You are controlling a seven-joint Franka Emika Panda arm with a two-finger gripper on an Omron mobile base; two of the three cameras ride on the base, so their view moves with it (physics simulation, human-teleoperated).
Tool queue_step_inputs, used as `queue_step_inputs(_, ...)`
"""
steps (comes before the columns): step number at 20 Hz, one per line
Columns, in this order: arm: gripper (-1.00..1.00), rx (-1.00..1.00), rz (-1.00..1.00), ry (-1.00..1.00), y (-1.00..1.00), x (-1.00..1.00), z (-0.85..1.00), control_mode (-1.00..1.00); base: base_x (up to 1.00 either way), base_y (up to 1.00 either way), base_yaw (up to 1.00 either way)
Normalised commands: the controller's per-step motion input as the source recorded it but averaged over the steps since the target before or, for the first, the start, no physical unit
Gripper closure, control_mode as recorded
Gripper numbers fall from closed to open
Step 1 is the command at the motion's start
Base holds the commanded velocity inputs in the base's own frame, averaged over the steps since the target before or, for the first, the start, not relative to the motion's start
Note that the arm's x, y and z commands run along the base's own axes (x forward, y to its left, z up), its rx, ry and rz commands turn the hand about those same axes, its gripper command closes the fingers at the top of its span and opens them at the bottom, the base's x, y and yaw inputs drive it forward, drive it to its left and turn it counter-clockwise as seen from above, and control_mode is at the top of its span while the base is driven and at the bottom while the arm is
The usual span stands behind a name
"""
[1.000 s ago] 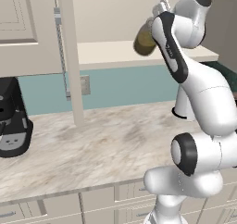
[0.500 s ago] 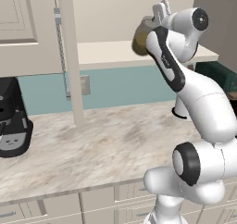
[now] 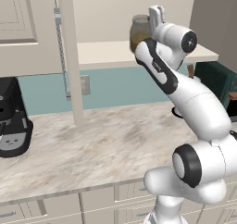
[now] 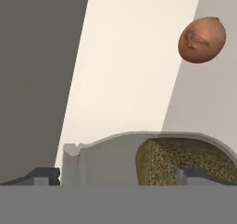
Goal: Pick the jar and jar from the dining table and place them in the open cabinet. Close the cabinet after placing the objects.
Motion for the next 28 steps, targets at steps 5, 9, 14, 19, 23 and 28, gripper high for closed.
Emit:
queue_step_inputs(5, -1.00, 0.00, 0.00, -0.06, 0.05, 0.05, 0.00, -1.00, 0.00, 0.00, 0.00)
queue_step_inputs(9, -1.00, 0.00, 0.00, 0.00, 0.00, 0.00, 0.03, -1.00, 0.00, 0.00, 0.00)
queue_step_inputs(14, -1.00, 0.00, 0.00, 0.00, 0.00, 0.00, 0.07, -1.00, 0.00, 0.00, 0.00)
queue_step_inputs(19, -1.00, 0.00, 0.00, 0.00, -0.04, -0.21, 0.20, -1.00, 0.00, 0.00, 0.00)
queue_step_inputs(23, -1.00, -0.02, 0.00, 0.00, -0.17, -0.83, 0.18, -1.00, 0.00, 0.00, 0.00)
queue_step_inputs(28, -1.00, -0.08, 0.00, 0.10, -0.13, -0.99, 0.17, -1.00, 0.00, 0.00, 0.00)
